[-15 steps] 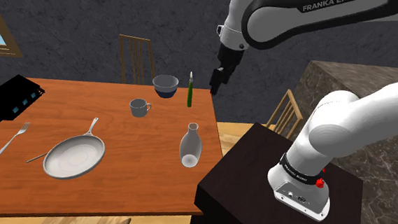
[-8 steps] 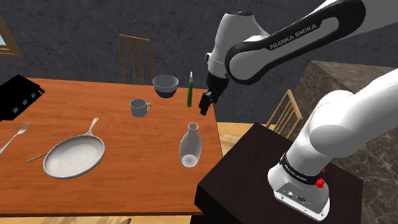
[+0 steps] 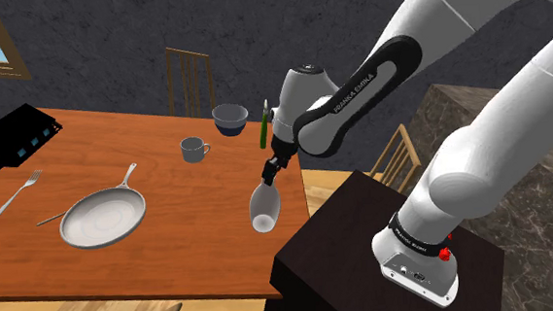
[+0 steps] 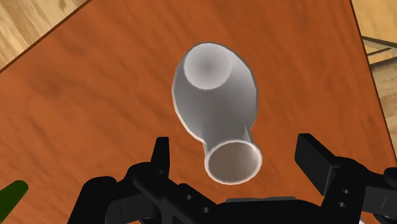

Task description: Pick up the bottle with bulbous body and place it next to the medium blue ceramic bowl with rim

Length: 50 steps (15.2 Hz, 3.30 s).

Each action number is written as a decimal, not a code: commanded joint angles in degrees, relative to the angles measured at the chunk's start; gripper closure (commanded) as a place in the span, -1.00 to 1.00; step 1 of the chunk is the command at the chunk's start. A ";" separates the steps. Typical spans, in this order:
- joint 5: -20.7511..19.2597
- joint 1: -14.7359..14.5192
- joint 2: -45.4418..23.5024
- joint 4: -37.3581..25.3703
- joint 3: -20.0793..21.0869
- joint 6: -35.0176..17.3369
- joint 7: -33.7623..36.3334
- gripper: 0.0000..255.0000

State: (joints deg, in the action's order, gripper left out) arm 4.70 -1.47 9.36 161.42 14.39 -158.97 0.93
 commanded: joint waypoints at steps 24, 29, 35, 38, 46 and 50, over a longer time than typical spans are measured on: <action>-7.34 1.93 -9.96 -0.90 0.76 -8.94 5.67 1.00; -2.90 1.30 -5.53 -0.77 1.15 -4.81 2.47 1.00; 0.43 0.00 0.66 -1.11 0.48 1.61 0.08 1.00; 1.29 -0.46 3.51 -1.50 0.10 4.83 -0.55 1.00; 2.38 -1.20 10.23 -3.27 -0.84 13.27 -1.45 1.00; 2.56 -1.39 13.08 -4.52 -1.26 17.36 -1.68 1.00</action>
State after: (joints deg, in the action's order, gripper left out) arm 7.20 -2.80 21.68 157.20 13.24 -142.69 -0.68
